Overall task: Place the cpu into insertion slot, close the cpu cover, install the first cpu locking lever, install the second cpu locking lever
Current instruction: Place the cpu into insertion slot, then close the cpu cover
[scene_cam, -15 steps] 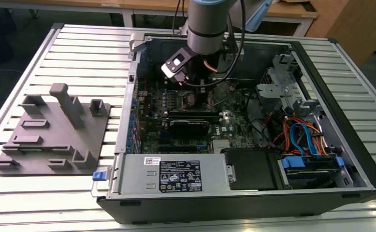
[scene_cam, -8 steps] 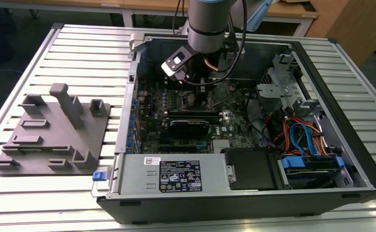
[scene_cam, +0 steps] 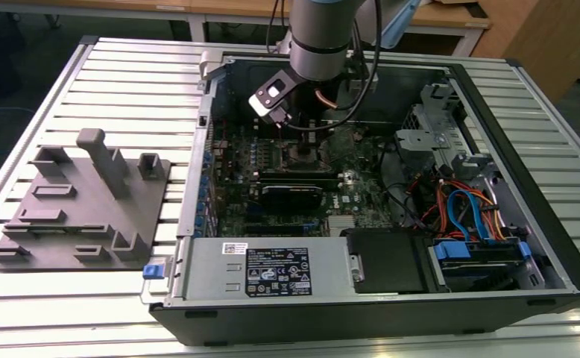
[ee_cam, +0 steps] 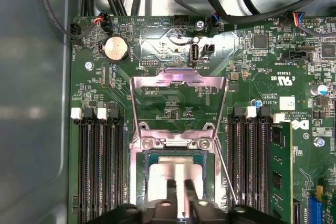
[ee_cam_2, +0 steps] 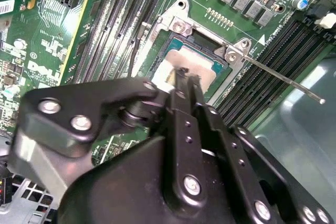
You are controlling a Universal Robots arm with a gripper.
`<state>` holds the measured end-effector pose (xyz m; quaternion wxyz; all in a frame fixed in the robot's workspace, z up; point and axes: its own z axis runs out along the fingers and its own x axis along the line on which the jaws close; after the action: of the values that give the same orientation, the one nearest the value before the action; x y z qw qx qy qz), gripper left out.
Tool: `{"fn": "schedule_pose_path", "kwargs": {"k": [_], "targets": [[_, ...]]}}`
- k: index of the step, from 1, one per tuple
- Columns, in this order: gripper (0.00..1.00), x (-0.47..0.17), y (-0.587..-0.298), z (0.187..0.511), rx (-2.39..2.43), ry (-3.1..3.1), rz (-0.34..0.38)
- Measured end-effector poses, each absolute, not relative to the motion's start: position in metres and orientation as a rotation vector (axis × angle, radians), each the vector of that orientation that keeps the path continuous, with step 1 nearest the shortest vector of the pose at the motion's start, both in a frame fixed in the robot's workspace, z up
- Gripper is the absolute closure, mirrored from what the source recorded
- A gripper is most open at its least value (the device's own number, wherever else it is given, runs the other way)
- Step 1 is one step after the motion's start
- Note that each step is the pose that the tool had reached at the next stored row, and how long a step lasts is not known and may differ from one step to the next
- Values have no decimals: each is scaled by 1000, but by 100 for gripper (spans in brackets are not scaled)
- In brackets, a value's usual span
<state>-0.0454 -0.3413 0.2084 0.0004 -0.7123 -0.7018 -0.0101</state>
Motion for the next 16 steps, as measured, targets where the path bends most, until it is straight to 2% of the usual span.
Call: {"fn": "schedule_pose_path", "kwargs": {"k": [1, 2, 16], "targets": [[85, -45, -341, 208, -2237, -2204, -32], [89, -45, -341, 208, -2237, -2204, -31], [89, -45, -341, 209, -2237, -2204, -30]]}}
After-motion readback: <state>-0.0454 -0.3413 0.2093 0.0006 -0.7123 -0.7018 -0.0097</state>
